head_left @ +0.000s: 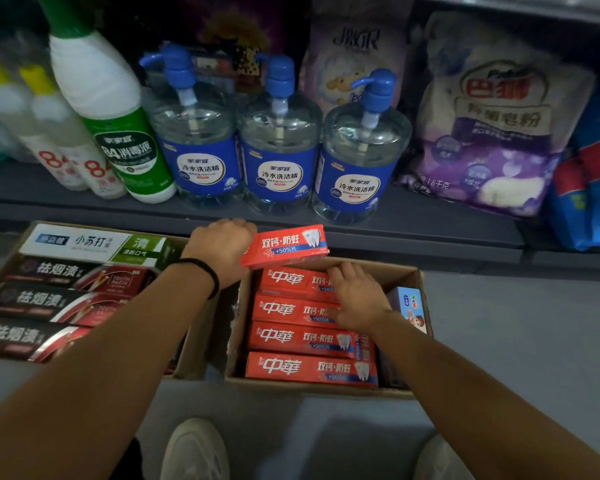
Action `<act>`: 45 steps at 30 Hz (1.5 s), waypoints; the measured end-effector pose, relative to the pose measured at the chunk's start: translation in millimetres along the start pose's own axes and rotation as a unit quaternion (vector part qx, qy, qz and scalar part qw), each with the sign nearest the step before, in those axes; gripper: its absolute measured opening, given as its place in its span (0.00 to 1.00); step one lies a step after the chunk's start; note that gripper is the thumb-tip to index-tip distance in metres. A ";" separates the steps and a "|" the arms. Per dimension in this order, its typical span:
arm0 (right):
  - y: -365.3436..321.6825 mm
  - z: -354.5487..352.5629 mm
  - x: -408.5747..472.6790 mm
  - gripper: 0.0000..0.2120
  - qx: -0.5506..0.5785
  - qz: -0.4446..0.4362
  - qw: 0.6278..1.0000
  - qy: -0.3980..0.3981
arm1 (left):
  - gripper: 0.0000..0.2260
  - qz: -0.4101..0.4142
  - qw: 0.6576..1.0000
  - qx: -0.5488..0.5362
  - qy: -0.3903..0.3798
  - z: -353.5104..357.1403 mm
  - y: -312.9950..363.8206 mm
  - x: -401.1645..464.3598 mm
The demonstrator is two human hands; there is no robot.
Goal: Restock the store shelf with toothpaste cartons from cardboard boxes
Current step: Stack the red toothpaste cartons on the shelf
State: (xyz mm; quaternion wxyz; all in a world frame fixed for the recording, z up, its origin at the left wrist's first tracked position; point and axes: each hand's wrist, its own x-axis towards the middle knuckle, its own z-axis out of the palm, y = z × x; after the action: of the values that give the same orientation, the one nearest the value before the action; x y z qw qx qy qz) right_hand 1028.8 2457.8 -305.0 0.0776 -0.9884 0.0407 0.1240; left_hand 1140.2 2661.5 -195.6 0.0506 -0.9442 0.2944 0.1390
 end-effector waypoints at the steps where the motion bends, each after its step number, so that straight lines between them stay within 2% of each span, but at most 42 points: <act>1: -0.5 1.9 0.7 0.34 0.001 0.001 1.000 0.003 | 0.24 0.000 1.000 0.001 -0.001 1.1 0.3 1.3; 8: 1.7 8.1 2.1 0.28 -0.006 0.001 1.000 0.020 | 0.25 0.004 1.000 0.007 -0.005 6.8 2.1 5.5; 13: 4.0 6.3 5.6 0.24 0.005 -0.002 1.000 -0.011 | 0.25 0.008 1.000 0.010 -0.003 6.1 0.8 8.5; 20: 12.4 -26.5 -16.5 0.22 -0.039 -0.012 0.999 0.007 | 0.19 0.018 0.999 0.009 0.041 -17.2 2.9 -9.5; 31: 21.5 -167.1 -115.8 0.18 -0.080 -0.024 0.988 0.127 | 0.21 0.012 0.988 0.066 0.141 -132.0 25.4 -89.5; 40: 24.1 -294.7 -205.8 0.23 -0.146 -0.001 0.960 0.237 | 0.21 -0.002 0.969 0.082 0.234 -237.1 53.3 -161.4; 45: 29.0 -346.1 -224.7 0.21 -0.157 0.001 0.944 0.290 | 0.22 -0.017 0.959 0.092 0.267 -283.9 54.5 -179.5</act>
State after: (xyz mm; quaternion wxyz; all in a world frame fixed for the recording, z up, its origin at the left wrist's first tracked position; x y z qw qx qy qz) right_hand 891.6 2386.4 78.6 -0.0934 -0.9812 0.0420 -0.1633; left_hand 1033.7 2663.6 127.6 0.0593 -0.9432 0.2922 -0.1467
